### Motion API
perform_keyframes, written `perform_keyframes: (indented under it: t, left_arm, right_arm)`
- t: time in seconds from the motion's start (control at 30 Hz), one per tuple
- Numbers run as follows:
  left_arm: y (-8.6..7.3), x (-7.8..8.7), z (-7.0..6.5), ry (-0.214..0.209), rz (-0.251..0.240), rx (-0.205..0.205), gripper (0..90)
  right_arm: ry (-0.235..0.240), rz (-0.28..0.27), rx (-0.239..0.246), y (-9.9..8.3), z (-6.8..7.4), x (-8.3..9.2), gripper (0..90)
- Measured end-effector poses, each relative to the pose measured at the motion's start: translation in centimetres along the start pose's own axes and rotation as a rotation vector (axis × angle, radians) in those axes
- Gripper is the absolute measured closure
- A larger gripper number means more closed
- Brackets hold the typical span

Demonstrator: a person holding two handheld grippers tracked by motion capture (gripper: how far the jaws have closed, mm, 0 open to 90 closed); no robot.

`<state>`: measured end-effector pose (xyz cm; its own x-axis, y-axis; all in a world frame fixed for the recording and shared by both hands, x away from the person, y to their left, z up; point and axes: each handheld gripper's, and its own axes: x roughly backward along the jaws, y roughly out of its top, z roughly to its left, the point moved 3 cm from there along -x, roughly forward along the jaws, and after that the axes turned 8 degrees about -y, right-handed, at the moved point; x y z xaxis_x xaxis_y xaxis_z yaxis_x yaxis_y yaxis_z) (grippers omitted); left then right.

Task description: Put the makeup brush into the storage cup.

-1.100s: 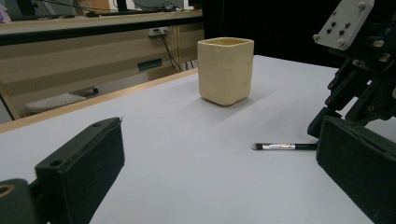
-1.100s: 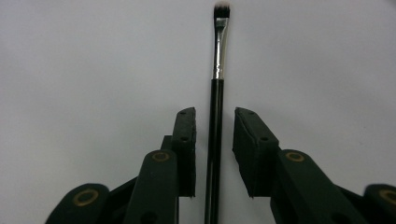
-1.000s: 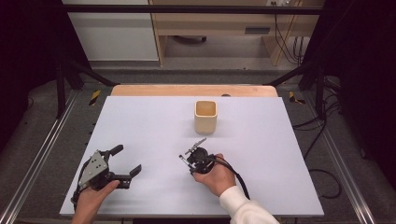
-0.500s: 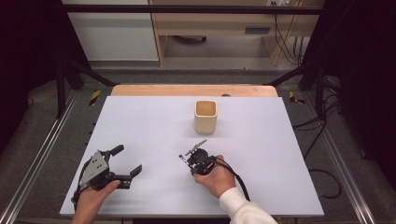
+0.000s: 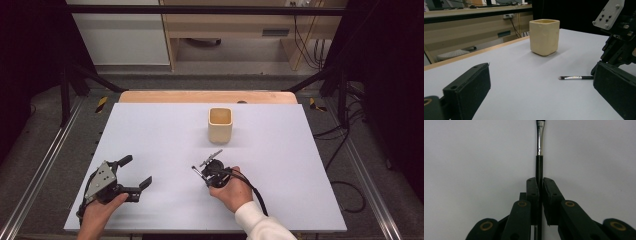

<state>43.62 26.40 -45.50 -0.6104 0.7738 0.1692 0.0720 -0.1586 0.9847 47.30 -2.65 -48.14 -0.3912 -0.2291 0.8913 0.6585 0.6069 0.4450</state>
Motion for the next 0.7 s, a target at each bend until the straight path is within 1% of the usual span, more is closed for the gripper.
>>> perform_keyframes:
  t: [0.2, 0.4, 0.43, 0.47, 0.5, 0.57, 0.63, 0.67, 0.7]
  left_arm:
    - [0.0, 0.1, 0.0, 0.001, 0.002, 0.001, 0.7]
    - [0.0, 0.1, 0.0, 0.002, 0.002, 0.001, 0.7]
    - [0.0, 0.1, 0.0, 0.003, 0.001, 0.001, 0.7]
    - [0.0, 0.1, 0.0, 0.003, 0.001, 0.001, 0.7]
    - [0.0, 0.1, 0.1, 0.004, 0.0, 0.001, 0.7]
    - [0.0, 0.1, 0.1, 0.007, -0.004, 0.004, 0.7]
    - [0.0, 0.2, 0.1, 0.008, -0.001, 0.003, 0.7]
    - [0.0, 0.2, 0.2, 0.009, -0.003, 0.003, 0.7]
    - [0.0, 0.2, 0.2, 0.01, 0.001, 0.004, 0.7]
  right_arm:
    - [-0.009, -0.004, 0.009, 0.0, 0.0, 0.0, 83.7]
    - [0.002, -0.018, 0.016, -0.2, -0.2, 0.2, 83.8]
    - [0.004, -0.034, 0.023, -0.3, -0.4, 0.4, 83.8]
    - [0.004, -0.034, 0.023, -0.3, -0.4, 0.4, 83.8]
    - [0.011, -0.049, 0.03, -0.3, -0.5, 0.6, 83.8]
    - [0.01, -0.053, 0.031, -0.3, -0.6, 0.8, 83.8]
    - [0.012, -0.083, 0.025, -0.4, -0.9, 1.1, 83.8]
    - [0.014, -0.106, 0.023, -0.4, -1.2, 1.4, 83.8]
    - [0.013, -0.114, 0.011, -0.5, -1.4, 1.6, 83.8]
